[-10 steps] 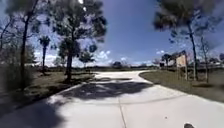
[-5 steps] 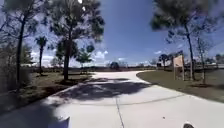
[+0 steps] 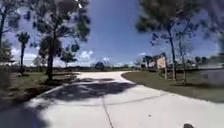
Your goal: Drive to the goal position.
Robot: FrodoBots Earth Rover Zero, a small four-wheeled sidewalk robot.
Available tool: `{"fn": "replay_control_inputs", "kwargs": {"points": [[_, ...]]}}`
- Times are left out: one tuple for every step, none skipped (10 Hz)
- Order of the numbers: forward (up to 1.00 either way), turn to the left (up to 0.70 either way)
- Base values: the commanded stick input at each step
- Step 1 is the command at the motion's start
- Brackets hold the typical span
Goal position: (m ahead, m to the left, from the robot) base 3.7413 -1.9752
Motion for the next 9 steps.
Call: {"fn": "replay_control_inputs", "kwargs": {"points": [[0.0,-0.7],[0.0,-0.7],[0.0,-0.7],[0.0,-0.7],[0.0,-0.7],[0.0,-0.7],[0.0,-0.7],[0.0,-0.7],[0.0,-0.7]]}}
